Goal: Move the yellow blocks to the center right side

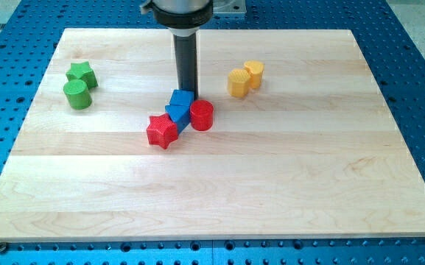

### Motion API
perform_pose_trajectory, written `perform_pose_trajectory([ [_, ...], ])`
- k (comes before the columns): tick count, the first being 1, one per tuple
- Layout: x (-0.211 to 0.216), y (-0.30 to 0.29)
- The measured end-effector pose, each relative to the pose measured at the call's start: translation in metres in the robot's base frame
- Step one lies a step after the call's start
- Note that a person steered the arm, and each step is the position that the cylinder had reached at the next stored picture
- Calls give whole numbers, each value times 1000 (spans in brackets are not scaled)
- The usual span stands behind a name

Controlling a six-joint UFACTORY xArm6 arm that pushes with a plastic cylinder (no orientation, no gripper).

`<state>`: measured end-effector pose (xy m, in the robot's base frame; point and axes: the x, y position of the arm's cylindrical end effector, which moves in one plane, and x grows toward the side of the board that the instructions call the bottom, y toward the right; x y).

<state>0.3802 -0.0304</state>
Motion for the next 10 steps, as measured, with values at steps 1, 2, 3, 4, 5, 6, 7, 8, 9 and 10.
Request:
perform_pose_trajectory([
  [1,-5,34],
  [2,-1,92],
  [3,-10,110],
  [4,-11,117],
  [5,-11,117],
  [6,-11,117],
  [7,-11,118],
  [8,-15,163],
  [9,-28,186],
  [10,-90,202],
])
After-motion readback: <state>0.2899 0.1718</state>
